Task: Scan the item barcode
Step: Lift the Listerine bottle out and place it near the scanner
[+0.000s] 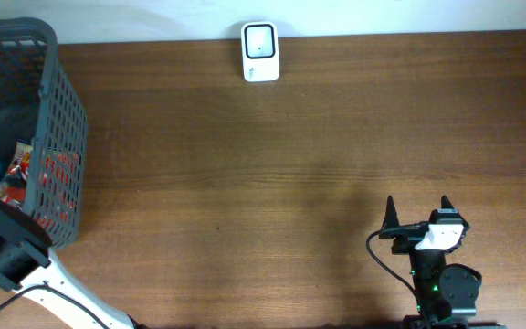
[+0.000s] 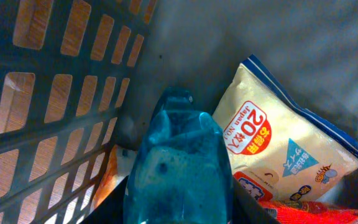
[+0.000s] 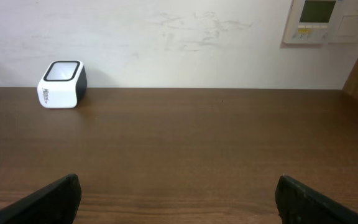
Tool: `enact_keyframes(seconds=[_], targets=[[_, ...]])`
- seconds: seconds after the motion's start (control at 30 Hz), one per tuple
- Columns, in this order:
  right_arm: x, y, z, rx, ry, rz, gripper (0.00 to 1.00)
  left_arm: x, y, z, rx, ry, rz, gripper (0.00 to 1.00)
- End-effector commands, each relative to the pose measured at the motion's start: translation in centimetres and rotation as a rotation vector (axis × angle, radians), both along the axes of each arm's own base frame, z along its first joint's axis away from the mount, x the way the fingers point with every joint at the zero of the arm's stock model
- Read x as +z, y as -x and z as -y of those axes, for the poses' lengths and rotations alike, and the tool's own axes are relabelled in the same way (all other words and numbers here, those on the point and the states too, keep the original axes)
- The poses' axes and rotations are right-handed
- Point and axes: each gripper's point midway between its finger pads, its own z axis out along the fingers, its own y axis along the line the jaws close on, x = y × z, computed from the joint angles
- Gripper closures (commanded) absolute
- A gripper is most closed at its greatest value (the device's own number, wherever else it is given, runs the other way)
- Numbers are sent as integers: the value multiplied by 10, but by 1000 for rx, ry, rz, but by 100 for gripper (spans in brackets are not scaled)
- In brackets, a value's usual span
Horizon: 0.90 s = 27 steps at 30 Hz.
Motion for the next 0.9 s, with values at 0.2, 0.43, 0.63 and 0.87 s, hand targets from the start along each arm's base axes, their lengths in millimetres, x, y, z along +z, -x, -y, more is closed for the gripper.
enact_keyframes(seconds=[0.2,0.43,0.63,0.87], targets=[[-3,0,-1,0,7,-6,2,165,-40,42,-82,38,530,84],[-3,0,-1,0,7,-6,2,378,13,202,-353,359,1086,90],[-3,0,-1,0,7,-6,2,365,6,367,-665,658,930,91],[-3,0,-1,0,7,-6,2,205,-50,547,-794,404,476,88]])
